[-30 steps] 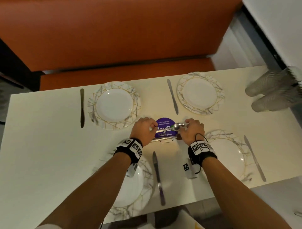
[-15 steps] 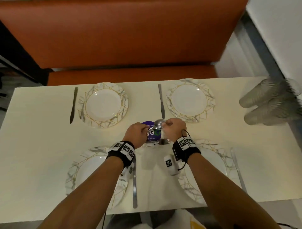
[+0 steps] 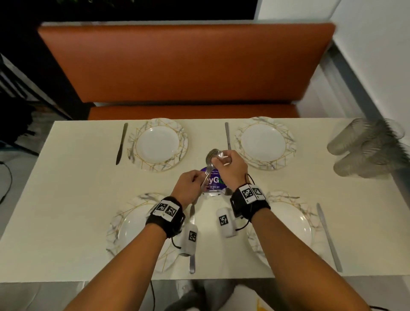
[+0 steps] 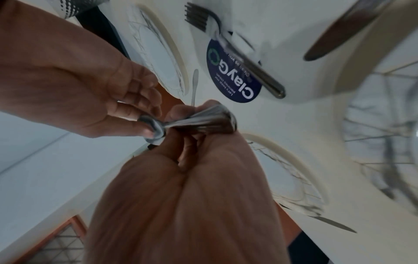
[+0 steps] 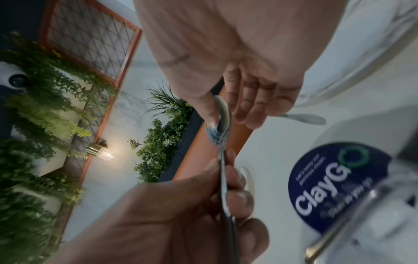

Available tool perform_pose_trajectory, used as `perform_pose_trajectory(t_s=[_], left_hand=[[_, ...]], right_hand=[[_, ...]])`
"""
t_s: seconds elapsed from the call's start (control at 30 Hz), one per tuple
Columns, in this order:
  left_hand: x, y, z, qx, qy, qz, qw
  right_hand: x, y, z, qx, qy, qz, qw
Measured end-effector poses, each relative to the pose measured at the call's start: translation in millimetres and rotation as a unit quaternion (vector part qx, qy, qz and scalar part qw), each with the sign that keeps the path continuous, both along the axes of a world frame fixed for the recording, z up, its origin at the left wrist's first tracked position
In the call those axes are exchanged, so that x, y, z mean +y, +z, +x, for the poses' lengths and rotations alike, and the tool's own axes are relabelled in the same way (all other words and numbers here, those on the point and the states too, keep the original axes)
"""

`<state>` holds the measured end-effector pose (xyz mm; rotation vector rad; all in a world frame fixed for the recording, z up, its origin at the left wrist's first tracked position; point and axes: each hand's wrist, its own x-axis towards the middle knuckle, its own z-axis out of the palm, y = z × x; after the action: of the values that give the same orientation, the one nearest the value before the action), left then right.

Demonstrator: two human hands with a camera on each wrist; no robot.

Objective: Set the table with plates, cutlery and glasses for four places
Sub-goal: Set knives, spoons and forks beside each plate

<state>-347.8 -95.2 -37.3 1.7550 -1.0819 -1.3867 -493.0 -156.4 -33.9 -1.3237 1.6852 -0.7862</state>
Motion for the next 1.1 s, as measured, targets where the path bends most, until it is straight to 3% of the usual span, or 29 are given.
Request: perform_pose_trajectory(t_s=[0.3,0.43,0.6,0.77,0.97,1.1], left_hand=[[80,-15,35,0.019,0.053,0.006,0.998],[103,-27,57,0.002,0.076,0.014,0.997],[123,-38,77,-0.021,0.089,0.019,0.996],[134,-44,89,-0.025,0.094,0.029,0.995],[145,-46,93,-0.025,0.099,0.026,0.994],[147,-45,97,-0.025,0.103,0.030,0.994]], right_hand=[[81,-14,37,-0.094,-0.035,0.015,0.995],[109,-28,30,-0.092,-0.031,0.044,0.994],[141,-50,18,0.002,-0.010,0.088,0.996],[154,-78,17,0.113,0.077,0.101,0.985],[154,-92,19,0.175,0.108,0.080,0.975],[153,-96,18,0.160,0.087,0.089,0.979]])
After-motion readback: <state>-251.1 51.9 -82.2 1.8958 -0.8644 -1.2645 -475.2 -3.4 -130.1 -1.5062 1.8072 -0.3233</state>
